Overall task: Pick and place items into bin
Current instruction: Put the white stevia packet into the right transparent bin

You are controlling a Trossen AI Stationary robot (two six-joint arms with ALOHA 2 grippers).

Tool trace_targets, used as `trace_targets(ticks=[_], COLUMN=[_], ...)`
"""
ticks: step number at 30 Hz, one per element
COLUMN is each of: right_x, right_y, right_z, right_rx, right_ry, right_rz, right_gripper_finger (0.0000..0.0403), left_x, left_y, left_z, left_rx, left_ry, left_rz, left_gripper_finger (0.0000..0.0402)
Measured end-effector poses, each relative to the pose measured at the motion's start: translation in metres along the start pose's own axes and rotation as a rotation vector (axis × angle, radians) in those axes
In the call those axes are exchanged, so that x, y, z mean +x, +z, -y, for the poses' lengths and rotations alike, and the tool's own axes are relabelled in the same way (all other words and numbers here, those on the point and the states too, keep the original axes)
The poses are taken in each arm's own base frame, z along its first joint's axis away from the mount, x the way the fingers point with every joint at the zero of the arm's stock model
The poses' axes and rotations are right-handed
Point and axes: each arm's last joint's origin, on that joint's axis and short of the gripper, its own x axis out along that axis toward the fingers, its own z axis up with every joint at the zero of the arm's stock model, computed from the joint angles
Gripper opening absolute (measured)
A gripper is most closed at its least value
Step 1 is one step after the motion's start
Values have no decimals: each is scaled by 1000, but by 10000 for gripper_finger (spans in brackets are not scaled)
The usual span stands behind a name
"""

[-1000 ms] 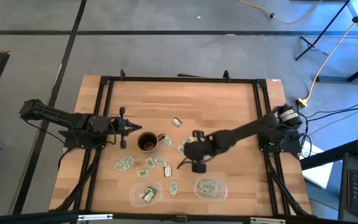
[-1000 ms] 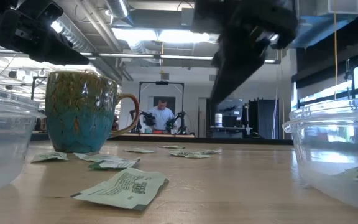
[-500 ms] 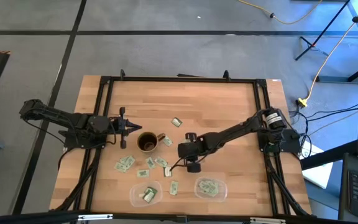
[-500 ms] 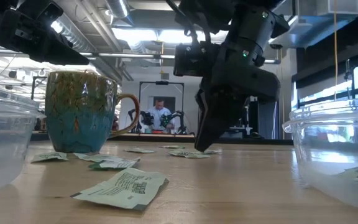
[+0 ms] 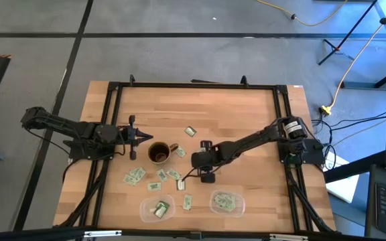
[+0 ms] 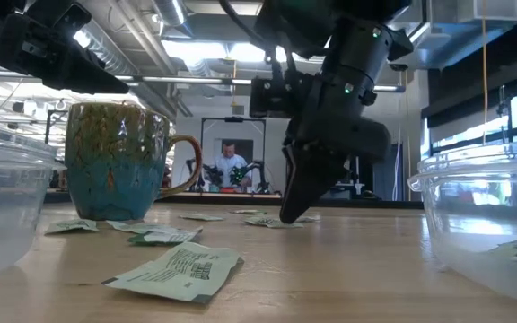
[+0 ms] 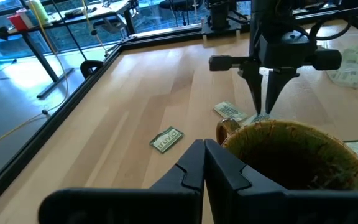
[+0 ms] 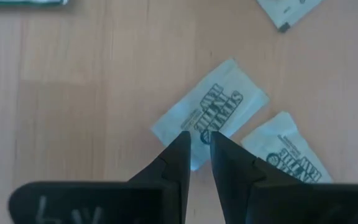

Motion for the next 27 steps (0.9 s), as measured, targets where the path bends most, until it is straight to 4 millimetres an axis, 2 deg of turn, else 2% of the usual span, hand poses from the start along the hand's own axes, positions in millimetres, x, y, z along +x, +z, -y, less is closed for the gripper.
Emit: trace_targets(ticks=[8,12,18,24,27], right_x=[20,23,24,20,7], right_y=[-5,-7,-8,-7,-6], right_z=[1,1,1,2,2], right_rx=[44,55,53,76,82], right_ry=[7,0,-2,8,22], right_rz=[-56,-68,-73,-66,-59], right_gripper_finger=[66,47,6,3,2], left_x=[0,0,0,0,0], left_y=[0,0,0,0,0], left_z=[0,0,0,0,0], left_rx=[0,0,0,0,0], left_ry=[0,0,0,0,0], left_rz=[0,0,0,0,0], left_gripper_finger=[4,6,4,5,4])
